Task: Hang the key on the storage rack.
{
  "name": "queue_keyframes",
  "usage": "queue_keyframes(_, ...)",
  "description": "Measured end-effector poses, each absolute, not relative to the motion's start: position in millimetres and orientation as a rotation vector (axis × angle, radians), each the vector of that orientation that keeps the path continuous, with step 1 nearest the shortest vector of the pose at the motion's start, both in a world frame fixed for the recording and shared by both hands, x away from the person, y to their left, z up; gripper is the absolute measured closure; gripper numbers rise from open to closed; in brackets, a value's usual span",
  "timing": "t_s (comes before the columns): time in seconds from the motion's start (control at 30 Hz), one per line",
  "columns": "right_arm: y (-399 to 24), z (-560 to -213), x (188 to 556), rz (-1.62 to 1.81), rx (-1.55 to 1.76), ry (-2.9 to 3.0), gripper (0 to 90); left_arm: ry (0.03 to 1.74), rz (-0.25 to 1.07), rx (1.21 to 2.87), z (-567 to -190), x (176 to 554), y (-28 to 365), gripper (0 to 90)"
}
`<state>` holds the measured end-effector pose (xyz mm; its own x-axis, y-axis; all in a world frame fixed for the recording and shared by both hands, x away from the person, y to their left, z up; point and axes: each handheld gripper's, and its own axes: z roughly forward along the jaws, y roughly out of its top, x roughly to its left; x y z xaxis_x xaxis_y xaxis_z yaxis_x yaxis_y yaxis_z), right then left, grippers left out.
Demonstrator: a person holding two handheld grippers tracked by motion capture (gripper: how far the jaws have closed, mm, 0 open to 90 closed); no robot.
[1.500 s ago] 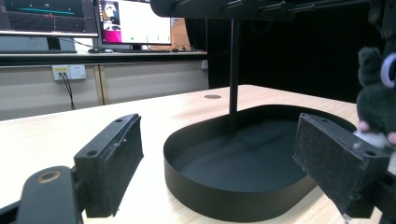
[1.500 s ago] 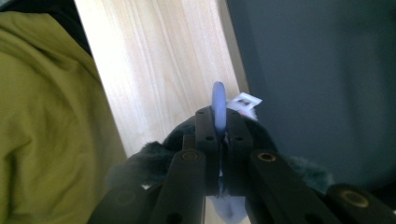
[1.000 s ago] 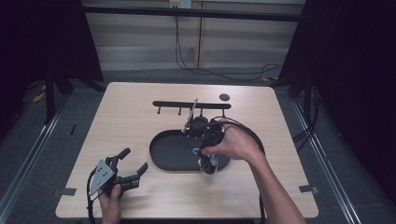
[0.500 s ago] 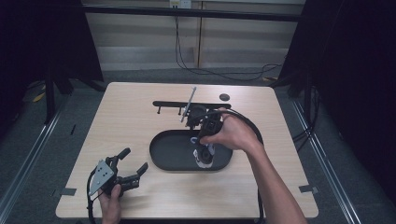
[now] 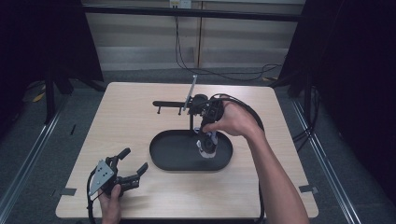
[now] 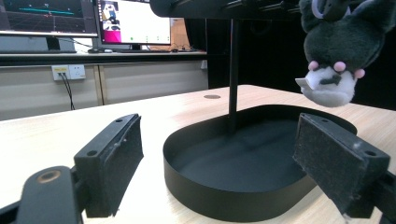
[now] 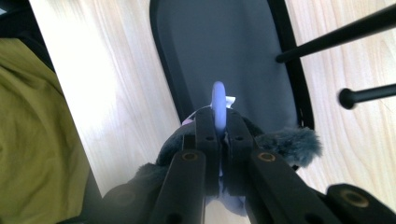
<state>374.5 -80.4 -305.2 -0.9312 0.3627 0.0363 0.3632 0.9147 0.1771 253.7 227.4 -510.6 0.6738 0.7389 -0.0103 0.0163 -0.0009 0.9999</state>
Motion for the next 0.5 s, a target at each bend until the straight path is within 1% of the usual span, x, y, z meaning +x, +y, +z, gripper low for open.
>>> queue_keyframes(0.17,-85.0,-298.5,387.3,-0.285,-0.598,-3.070,87.1,0.661,0.638,1.478,-510.7,253.6,227.4,15.4)
queue_keyframes(0.5,-87.1,-303.1,399.0,-0.248,-0.615,-3.063,87.1,0.660,0.637,1.478,-510.7,253.6,227.4,15.4)
